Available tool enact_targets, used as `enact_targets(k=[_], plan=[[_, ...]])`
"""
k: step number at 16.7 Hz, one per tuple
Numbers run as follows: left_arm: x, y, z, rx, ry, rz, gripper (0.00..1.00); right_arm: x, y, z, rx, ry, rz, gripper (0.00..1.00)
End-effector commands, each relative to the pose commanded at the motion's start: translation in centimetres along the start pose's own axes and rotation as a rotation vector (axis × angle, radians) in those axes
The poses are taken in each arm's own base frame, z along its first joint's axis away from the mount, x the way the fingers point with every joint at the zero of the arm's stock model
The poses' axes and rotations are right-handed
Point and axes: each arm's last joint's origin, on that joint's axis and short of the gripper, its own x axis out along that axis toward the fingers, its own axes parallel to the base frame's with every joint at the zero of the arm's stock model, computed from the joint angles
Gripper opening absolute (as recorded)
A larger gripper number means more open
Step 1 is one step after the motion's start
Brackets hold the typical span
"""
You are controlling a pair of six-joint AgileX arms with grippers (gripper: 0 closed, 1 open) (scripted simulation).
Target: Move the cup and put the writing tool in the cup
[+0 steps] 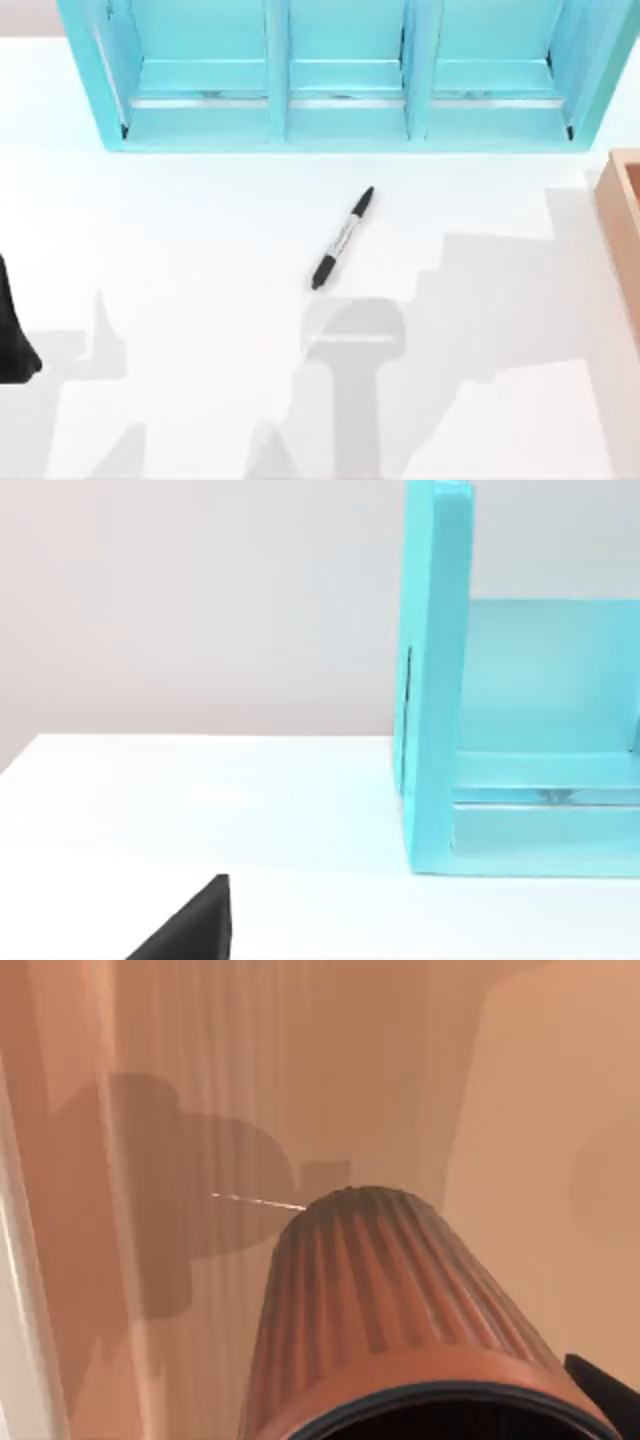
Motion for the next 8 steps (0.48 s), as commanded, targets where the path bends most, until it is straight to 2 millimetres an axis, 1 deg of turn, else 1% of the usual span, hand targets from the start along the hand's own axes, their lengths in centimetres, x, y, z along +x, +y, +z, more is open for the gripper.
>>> enact_targets(k=[2,5,7,8], plan=[[0.0,0.0,0.0,0.000,0.000,0.000,1.00,-2.8,3.1,-0.2,0.000,0.024,0.002,0.00],[0.0,0.0,0.0,0.000,0.000,0.000,1.00,-7.1,7.4,-1.4,0.002,0.014,-0.001,0.00],[0.0,0.0,0.0,0.000,0.000,0.000,1.00,-8.9,8.9,-2.1,0.002,-0.003,-0.001,0.00],[0.0,0.0,0.0,0.000,0.000,0.000,1.00,-9.2,9.2,-2.2,0.002,-0.007,-0.001,0.00]])
